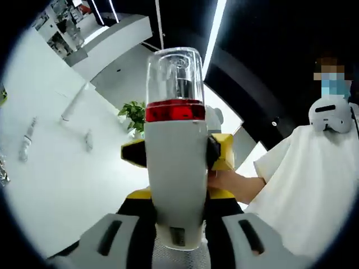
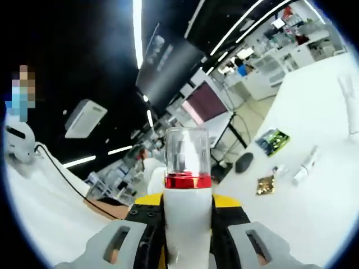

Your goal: Arrange the skincare products in the storage area until every visible bottle or jar stands upright without overlapping.

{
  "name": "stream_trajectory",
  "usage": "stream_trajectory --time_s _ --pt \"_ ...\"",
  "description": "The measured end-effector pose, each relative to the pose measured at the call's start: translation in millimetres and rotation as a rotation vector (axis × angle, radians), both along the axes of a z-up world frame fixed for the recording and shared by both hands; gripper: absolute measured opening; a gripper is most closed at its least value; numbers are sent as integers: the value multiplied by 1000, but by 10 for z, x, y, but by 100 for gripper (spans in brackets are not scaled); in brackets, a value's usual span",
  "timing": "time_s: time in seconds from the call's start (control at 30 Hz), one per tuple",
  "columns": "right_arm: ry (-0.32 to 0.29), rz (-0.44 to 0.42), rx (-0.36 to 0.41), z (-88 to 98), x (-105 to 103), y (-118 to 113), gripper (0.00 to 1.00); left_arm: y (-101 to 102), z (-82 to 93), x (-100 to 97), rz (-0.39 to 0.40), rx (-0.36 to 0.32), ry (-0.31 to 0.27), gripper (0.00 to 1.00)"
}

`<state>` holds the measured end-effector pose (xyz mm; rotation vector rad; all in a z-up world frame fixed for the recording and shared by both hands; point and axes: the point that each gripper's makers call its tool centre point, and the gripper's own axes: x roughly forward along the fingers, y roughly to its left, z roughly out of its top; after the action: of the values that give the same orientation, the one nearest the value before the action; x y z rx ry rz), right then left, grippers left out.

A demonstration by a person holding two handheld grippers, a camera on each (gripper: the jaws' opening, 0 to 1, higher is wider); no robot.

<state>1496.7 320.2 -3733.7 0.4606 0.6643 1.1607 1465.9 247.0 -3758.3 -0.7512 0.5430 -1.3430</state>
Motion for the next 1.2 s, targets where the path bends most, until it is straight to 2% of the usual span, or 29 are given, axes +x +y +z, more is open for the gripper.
stream_trajectory --time_s 0.07,0.27,0.37,0.47,0.57,0.67,0.77,0.83,0.97,1.03,1.13,1.2 --pt "-27 -31 -46 -50 53 -9 33 24 -56 48 28 34 1 27" --pt "-32 -91 -134 -221 113 -32 34 66 -302 150 101 217 -30 27" --pt "-28 -114 -168 -318 115 -47 35 50 -404 149 111 301 -47 27" --pt "-17 -140 -199 -402 123 -81 36 22 -479 148 108 357 -65 27" --pt "-54 -140 -227 -405 108 -91 36 18 -486 137 117 384 -89 27" --pt "-116 -139 -240 -370 101 -128 31 7 -484 150 133 425 -156 28" --pt "-143 -150 -240 -335 103 -161 29 -12 -456 163 147 426 -179 28" --pt "-168 -157 -234 -305 133 -186 29 -3 -441 200 167 451 -214 28" --pt "-167 -184 -188 -228 162 -214 29 2 -390 225 176 468 -263 29" --pt "-169 -196 -155 -155 167 -226 29 -2 -278 179 113 414 -322 30" --pt "-203 -220 -119 -23 190 -263 29 46 -235 148 67 435 -324 32" --pt "-213 -239 -110 26 242 -308 29 125 -299 162 47 494 -371 32"
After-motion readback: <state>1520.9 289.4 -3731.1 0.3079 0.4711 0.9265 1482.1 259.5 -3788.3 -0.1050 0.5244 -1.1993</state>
